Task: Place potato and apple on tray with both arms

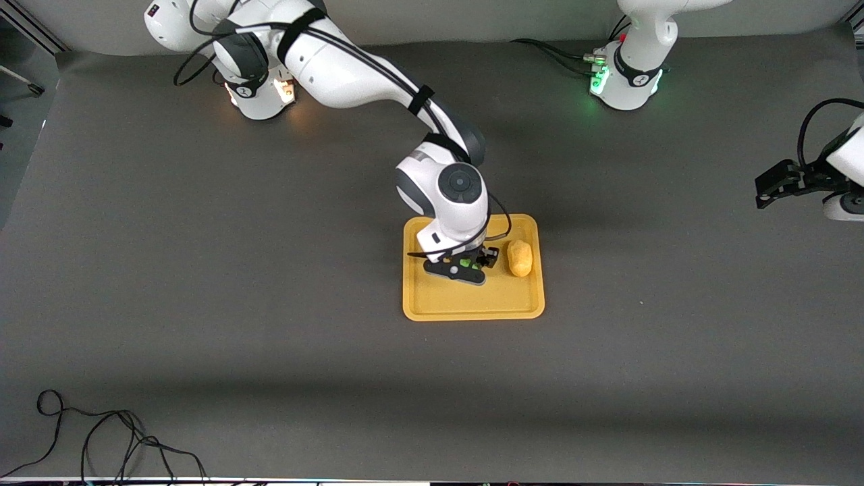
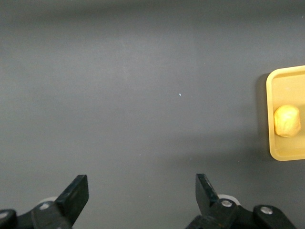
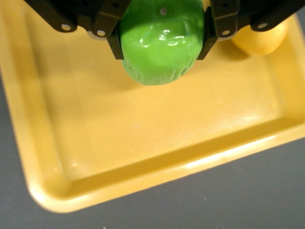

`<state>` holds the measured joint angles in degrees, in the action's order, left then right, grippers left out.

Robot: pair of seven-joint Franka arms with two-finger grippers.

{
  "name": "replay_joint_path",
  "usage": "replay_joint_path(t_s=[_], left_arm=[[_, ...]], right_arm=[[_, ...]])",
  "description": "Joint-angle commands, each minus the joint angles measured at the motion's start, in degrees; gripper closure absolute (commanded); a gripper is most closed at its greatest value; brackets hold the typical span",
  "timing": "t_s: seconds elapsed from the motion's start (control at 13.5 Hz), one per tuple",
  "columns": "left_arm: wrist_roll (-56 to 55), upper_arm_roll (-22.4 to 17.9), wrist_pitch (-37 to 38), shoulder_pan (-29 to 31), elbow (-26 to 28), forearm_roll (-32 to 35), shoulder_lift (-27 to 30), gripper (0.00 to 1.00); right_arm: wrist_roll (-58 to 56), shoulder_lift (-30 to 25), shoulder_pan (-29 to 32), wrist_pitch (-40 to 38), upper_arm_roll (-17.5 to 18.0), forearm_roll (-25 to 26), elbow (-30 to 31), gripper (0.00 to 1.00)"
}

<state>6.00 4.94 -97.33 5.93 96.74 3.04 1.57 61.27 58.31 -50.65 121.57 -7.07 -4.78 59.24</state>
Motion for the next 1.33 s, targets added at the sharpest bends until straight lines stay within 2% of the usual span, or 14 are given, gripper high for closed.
replay_joint_path(t_s=[0.0,0.07,0.15,0.22,0.3,0.52,0.67,1.04,1.26], left_arm=[[0.59,0.24,1.7,0.22,-3.31,-0.93,-2.53,0.0],[0.85,0.33,1.71,0.22,-3.32,-1.02,-2.62,0.0],[0.94,0.33,1.62,0.14,-3.23,-1.63,-2.97,0.0],[0.76,0.33,1.62,0.05,-3.32,-2.33,-3.32,0.0],[0.24,0.42,1.62,-0.21,-3.49,-2.43,-4.11,0.0],[0.41,0.51,1.62,-0.04,-3.58,-2.87,-4.2,0.0],[0.06,0.51,1.71,-0.22,-3.49,-2.69,-4.64,0.0],[0.94,0.42,1.71,0.22,-3.49,-2.69,-4.82,0.0],[0.59,0.51,1.53,0.13,-3.67,-2.78,-4.82,0.0]], right_arm=[[1.93,1.28,-0.24,-0.11,0.13,1.7,-2.2,0.71],[1.93,1.37,-0.24,-0.11,0.13,1.79,-2.12,0.68],[2.01,1.72,-0.24,-0.11,0.13,1.79,-1.59,0.49],[2.01,1.81,-0.16,0.59,0.13,1.79,-0.89,0.05],[1.84,1.72,0.19,0.95,0.13,1.7,-0.54,0.0],[1.49,-1.42,0.37,-1.5,0.13,1.44,-0.97,0.0],[1.22,-5.38,0.72,-7.72,-0.22,1.17,-1.59,0.0],[-0.7,-19.35,5.46,-21.97,-0.14,1.43,-1.33,0.0],[-9.55,-28.22,8.71,-28.48,-1.36,1.7,4.28,0.0]])
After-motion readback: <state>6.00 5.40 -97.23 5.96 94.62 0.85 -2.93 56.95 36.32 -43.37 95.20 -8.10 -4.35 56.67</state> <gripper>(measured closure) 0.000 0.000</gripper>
